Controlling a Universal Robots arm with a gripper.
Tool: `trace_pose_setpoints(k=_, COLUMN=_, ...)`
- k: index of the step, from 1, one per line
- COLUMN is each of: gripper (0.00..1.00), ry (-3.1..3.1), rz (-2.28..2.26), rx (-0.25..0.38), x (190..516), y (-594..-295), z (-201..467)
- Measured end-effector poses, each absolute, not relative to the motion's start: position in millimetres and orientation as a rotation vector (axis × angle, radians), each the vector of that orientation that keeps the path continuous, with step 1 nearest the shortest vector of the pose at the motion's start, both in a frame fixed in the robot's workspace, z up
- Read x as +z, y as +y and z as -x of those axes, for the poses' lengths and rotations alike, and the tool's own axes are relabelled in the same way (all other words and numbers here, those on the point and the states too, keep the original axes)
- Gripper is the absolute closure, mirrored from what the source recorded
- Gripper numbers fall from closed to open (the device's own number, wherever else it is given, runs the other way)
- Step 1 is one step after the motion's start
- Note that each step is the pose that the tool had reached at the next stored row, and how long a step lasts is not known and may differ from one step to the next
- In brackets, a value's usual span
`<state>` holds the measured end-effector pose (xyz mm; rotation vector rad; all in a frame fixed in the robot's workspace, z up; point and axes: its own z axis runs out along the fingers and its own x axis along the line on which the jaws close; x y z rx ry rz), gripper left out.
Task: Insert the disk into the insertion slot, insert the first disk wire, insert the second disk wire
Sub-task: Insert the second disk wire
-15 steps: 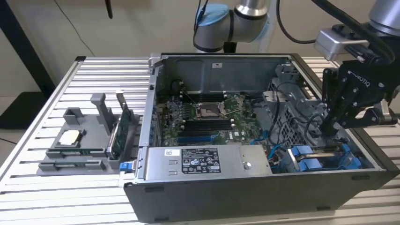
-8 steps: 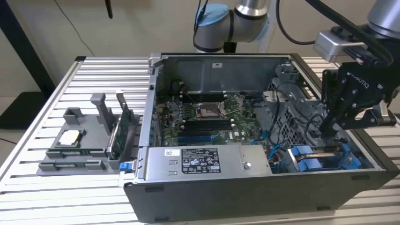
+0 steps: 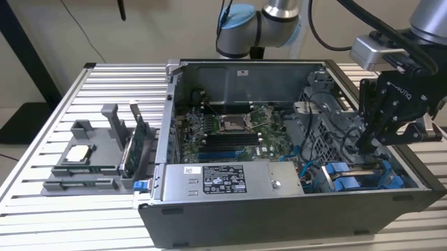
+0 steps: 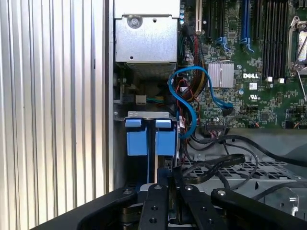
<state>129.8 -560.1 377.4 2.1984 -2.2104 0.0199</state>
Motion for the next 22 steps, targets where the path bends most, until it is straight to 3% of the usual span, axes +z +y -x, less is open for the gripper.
trace_pose_setpoints(k=22, gripper=0.84, ry=-2.210, rz=-2.199, rx=0.020, x=364, y=-564, z=-133)
